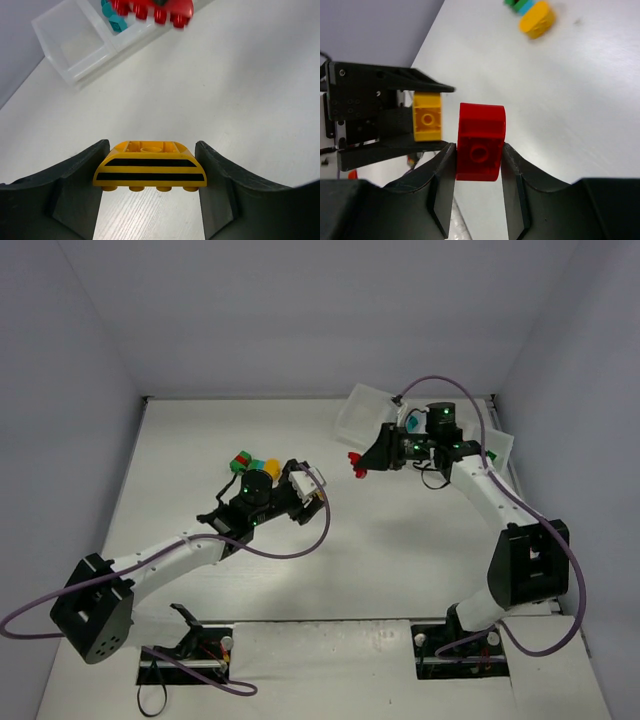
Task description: Sort the legos into containers by color
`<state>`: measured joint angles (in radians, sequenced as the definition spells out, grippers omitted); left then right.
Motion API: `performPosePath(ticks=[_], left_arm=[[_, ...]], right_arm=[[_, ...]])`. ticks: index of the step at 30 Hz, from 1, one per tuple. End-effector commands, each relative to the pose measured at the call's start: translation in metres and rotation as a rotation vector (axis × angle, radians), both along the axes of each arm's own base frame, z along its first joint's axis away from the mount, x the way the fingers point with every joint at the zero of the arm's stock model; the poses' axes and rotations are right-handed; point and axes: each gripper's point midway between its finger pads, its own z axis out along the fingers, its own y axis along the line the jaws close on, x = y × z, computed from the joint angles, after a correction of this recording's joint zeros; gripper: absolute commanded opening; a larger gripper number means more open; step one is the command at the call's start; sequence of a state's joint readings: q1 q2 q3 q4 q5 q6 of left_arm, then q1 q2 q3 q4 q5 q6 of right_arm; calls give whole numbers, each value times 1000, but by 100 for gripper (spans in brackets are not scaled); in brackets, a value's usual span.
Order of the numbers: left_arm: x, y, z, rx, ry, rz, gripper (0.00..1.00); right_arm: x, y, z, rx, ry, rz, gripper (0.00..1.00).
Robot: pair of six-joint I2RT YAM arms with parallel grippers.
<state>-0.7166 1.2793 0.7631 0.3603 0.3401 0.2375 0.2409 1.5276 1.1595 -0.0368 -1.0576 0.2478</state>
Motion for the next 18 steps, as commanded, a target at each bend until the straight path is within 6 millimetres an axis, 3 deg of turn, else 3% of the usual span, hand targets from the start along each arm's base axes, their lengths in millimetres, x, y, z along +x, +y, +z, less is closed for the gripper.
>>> performPosePath(ticks=[1, 3, 6, 8, 10, 11, 14, 16, 18], left_arm=[[1, 3, 29, -75, -44, 8, 10], [0, 5, 27, -75, -40, 10, 10], [-2, 7, 29, -82, -42, 13, 10], [-4, 7, 32, -91, -42, 9, 10], [-7, 9, 32, -95, -42, 7, 11], [-8, 9, 33, -101, -36, 7, 11], [-14, 11, 35, -119, -28, 1, 11], [-17, 12, 33, -124, -18, 2, 11], [-19, 15, 35, -129, -21, 4, 11]], right_arm=[[30, -26, 37, 26, -156, -70, 0], [41, -36, 40, 21, -164, -106, 0], [79, -75, 29, -71, -160, -314, 0], [117, -118, 15, -175, -127, -550, 0], [141, -150, -3, -279, -82, -718, 1], [154, -177, -13, -367, -72, -868, 2], [174, -233, -47, -513, 1, -1096, 4], [183, -249, -51, -545, 7, -1161, 5], [190, -260, -69, -602, 36, -1199, 9]])
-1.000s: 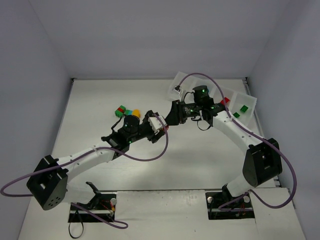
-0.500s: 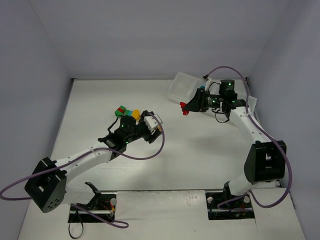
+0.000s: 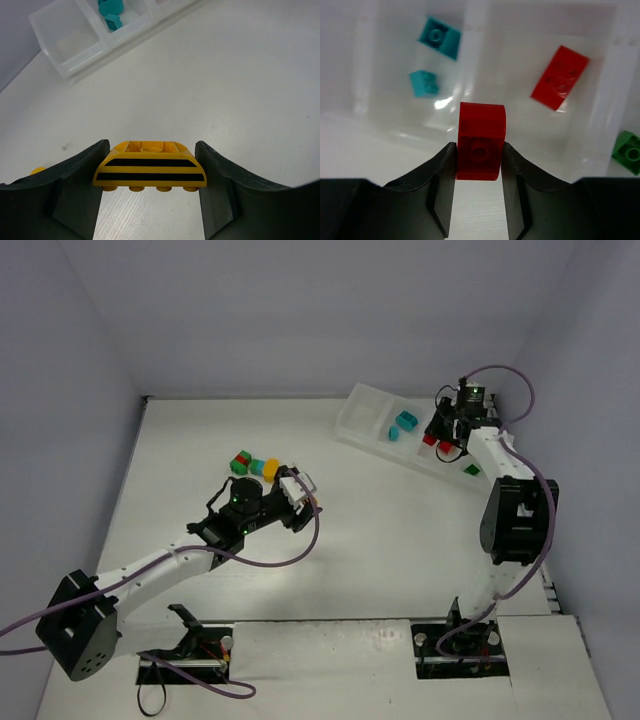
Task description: Sort the legos into containers by color
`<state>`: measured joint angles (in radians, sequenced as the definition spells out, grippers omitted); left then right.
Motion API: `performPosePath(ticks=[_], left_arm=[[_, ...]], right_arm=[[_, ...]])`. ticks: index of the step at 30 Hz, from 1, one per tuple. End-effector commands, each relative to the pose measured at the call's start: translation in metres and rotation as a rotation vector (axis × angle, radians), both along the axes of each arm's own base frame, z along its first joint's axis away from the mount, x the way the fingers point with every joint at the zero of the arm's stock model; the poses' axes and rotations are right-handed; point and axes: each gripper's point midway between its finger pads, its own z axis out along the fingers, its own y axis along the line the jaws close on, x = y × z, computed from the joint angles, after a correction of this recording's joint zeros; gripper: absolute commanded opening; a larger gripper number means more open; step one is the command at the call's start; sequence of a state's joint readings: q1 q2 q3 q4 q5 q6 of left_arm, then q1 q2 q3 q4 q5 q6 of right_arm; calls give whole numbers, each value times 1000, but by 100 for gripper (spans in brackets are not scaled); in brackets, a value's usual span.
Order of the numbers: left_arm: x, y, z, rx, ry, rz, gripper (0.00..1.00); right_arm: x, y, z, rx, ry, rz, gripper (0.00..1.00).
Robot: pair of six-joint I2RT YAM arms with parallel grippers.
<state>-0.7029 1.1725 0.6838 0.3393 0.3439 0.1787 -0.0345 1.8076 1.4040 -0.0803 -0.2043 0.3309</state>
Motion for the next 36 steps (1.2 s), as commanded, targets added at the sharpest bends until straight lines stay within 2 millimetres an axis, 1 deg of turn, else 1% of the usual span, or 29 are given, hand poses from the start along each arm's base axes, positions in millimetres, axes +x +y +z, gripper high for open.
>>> performPosePath(ticks=[1, 2, 3, 4, 5, 6, 7, 8, 9, 10, 11, 12, 13, 14, 15, 16, 17, 18, 19, 20, 21, 22, 23, 24, 26, 27, 30, 34, 36], left_arm=[[-3, -3, 37, -93, -65, -14, 11], [-4, -2, 38, -95, -68, -16, 11], [-4, -2, 38, -90, -67, -17, 11], [-5, -2, 39, -86, -74, -26, 11], [-5, -2, 40, -85, -78, -26, 12], [-5, -3, 40, -84, -80, -33, 12], [-5, -4, 40, -81, -83, -38, 12], [-5, -5, 42, -81, -88, -42, 12], [-5, -6, 43, -82, -90, -52, 12], [-5, -7, 45, -83, -92, -56, 14], [-4, -8, 45, -78, -99, -61, 15], [-4, -9, 47, -76, -104, -68, 15], [-4, -11, 48, -76, -108, -76, 15], [-3, -12, 49, -72, -119, -83, 16], [-3, -13, 51, -72, -125, -86, 16], [-1, -14, 55, -71, -139, -88, 16], [1, -13, 57, -70, -149, -85, 16], [3, -15, 56, -65, -151, -87, 16], [4, -16, 61, -67, -165, -88, 16], [6, -17, 62, -67, -167, -88, 16], [7, -19, 62, -66, -167, -94, 16], [8, -21, 65, -68, -174, -96, 16], [9, -22, 67, -71, -177, -99, 16], [10, -23, 68, -71, -177, -98, 16], [12, -24, 73, -83, -181, -96, 16], [13, -25, 74, -86, -180, -96, 16], [14, -27, 76, -92, -178, -96, 16], [14, -29, 80, -108, -180, -99, 16], [15, -31, 79, -112, -168, -101, 16]], right_arm=[[24, -48, 11, -139, -32, -217, 15], [26, -50, 6, -145, -15, -215, 20], [29, -49, -6, -142, 8, -203, 24], [37, -39, 3, -118, -11, -139, 58], [37, -39, 3, -118, -11, -139, 64], [38, -35, 9, -111, -24, -118, 71], [36, -28, 22, -98, -52, -73, 78], [33, -23, 31, -88, -68, -50, 82], [24, -19, 48, -84, -100, -31, 87], [19, -14, 56, -81, -116, -11, 90], [13, -2, 64, -55, -135, 60, 91], [4, 9, 86, -29, -181, 110, 91], [-7, 21, 87, 10, -183, 167, 91], [-22, 55, 98, 104, -209, 339, 89], [-37, 73, 114, 144, -242, 423, 89], [-51, 86, 113, 181, -236, 483, 89], [-69, 121, 117, 214, -237, 597, 88], [-91, 145, 128, 254, -262, 714, 89], [-107, 161, 122, 284, -242, 775, 89], [-126, 186, 123, 315, -233, 867, 89], [-144, 201, 129, 364, -232, 938, 89], [-153, 210, 128, 386, -219, 966, 89], [-163, 218, 122, 403, -202, 994, 90], [-176, 233, 126, 413, -216, 1045, 90], [-185, 244, 124, 434, -206, 1057, 90], [-191, 253, 125, 444, -230, 1089, 90], [-202, 267, 123, 465, -220, 1128, 90], [-210, 279, 123, 475, -224, 1174, 89], [-212, 284, 120, 483, -214, 1187, 87]])
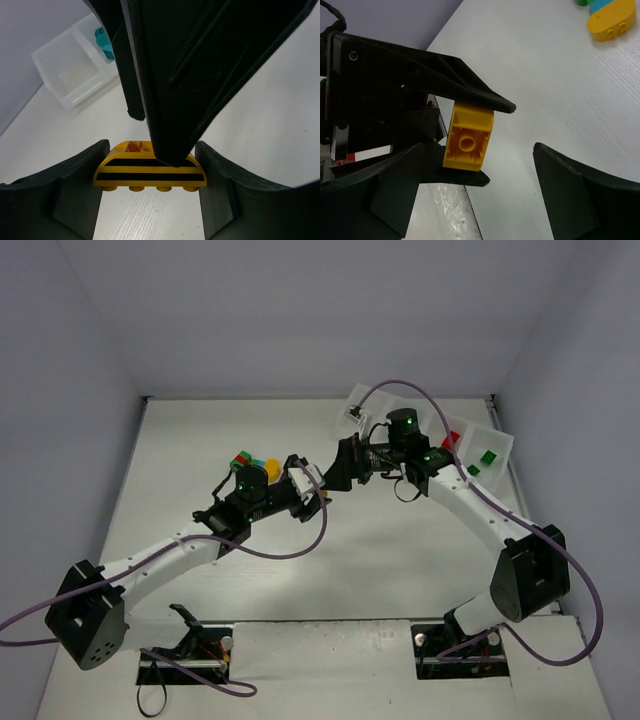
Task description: Sort the legos into containers by color
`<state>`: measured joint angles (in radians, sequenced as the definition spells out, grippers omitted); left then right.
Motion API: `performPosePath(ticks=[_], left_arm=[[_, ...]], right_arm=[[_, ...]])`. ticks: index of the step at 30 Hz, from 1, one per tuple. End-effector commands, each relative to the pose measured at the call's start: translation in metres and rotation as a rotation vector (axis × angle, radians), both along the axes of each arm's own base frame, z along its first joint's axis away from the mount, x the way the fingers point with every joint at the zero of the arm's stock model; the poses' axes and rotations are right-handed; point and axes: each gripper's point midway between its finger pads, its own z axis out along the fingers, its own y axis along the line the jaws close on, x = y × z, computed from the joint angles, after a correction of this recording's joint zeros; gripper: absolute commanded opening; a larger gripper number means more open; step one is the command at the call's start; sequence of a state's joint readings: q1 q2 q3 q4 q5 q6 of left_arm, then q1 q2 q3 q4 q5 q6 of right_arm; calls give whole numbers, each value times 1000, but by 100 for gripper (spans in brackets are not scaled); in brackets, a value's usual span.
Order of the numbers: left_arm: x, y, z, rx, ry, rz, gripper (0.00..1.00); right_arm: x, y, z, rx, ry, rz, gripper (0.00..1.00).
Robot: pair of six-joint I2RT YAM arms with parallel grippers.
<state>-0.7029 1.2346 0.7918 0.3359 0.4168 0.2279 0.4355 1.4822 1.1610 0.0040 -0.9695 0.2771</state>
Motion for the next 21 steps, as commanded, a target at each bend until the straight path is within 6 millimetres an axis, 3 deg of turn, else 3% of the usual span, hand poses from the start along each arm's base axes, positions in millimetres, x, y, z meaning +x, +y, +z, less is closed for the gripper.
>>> performPosePath(ticks=[1, 5, 8, 11, 12, 15, 16, 19, 20, 21], left_arm=[[6, -11, 51, -107, -94, -27, 16], [8, -13, 51, -123, -94, -27, 16], [9, -15, 51, -127, -91, -28, 16], [10, -15, 50, -127, -88, -23, 16], [10, -15, 48, -129, -81, -21, 16], [12, -12, 48, -131, -85, -1, 23], [13, -10, 46, -127, -78, 13, 34], [16, -3, 34, -109, -56, 60, 61], [21, 4, 31, -103, -55, 109, 78], [23, 8, 28, -105, -41, 142, 83]], right_arm=[[-2, 15, 27, 80, -87, 66, 84], [-4, 24, 20, 80, -63, 87, 79], [-6, 27, 16, 76, -54, 96, 69], [-4, 28, 16, 74, -58, 92, 44], [-3, 28, 15, 72, -60, 89, 30], [3, 28, 13, 63, -60, 72, 6], [10, 26, 13, 53, -74, 44, 1], [29, 19, 7, 29, -81, -22, 0], [45, 10, 10, 24, -93, -69, 0], [60, 3, 8, 3, -100, -130, 0]])
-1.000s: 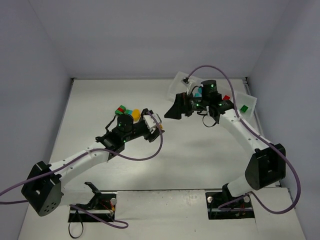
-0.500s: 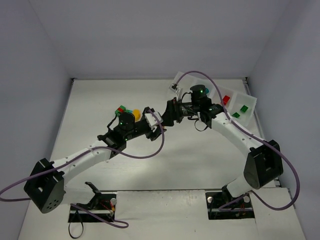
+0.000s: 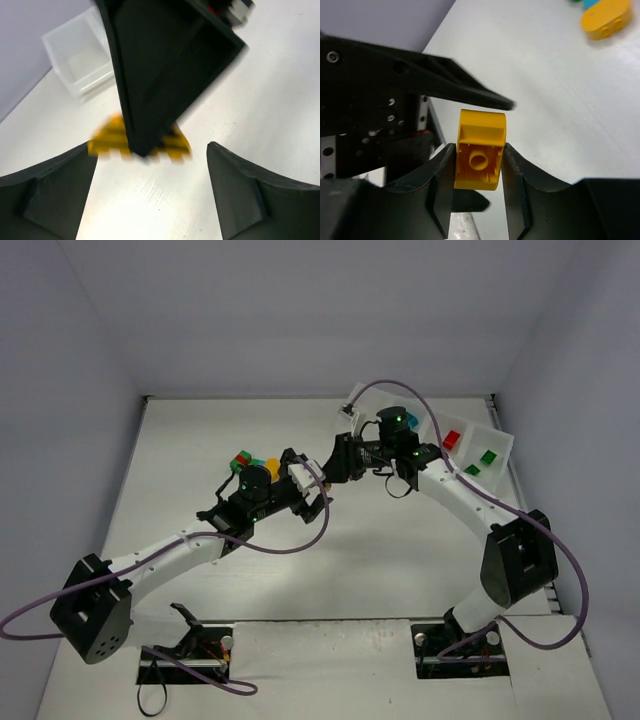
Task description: Sort the legos into containers by color
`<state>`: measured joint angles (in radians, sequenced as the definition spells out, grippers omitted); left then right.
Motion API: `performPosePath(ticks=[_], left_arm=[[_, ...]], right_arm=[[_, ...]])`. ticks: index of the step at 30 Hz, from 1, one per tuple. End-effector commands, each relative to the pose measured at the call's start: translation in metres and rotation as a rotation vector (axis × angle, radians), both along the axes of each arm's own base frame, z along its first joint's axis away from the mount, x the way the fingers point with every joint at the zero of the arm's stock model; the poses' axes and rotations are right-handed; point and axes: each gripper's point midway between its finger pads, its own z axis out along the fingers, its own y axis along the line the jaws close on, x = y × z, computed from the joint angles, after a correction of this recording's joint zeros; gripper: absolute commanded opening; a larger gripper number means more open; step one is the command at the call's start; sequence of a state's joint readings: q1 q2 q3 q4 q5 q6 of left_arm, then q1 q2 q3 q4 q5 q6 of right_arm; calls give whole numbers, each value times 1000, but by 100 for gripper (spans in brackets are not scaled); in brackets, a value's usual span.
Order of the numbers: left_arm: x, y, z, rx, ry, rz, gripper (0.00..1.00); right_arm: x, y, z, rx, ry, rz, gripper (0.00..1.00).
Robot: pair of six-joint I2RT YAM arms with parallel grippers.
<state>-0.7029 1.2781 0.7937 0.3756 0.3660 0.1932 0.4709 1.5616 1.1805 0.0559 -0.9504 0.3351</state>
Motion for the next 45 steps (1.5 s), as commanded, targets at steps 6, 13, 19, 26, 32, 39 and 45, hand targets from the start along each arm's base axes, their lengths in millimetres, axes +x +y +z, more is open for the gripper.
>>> performPosePath(ticks=[6, 13, 19, 26, 32, 39, 45], left_arm=[[25, 63, 11, -95, 53, 399, 86], [22, 128, -3, -149, 202, 626, 87], [26, 165, -15, -145, 305, 737, 87], [36, 175, -29, -88, 338, 724, 87], [69, 172, -22, -9, 286, 611, 86], [112, 174, -44, 205, 250, 361, 79], [140, 182, -67, 502, 154, 128, 75]], right_arm=[[174, -74, 11, -169, -237, -571, 0], [297, -116, -24, -348, -265, -899, 10], [361, -123, -27, -353, -317, -1010, 49], [368, -122, -37, -322, -299, -964, 72], [333, -111, -17, -294, -298, -833, 73], [238, -102, 16, -191, -248, -701, 73], [158, -103, 33, -117, -229, -627, 71]])
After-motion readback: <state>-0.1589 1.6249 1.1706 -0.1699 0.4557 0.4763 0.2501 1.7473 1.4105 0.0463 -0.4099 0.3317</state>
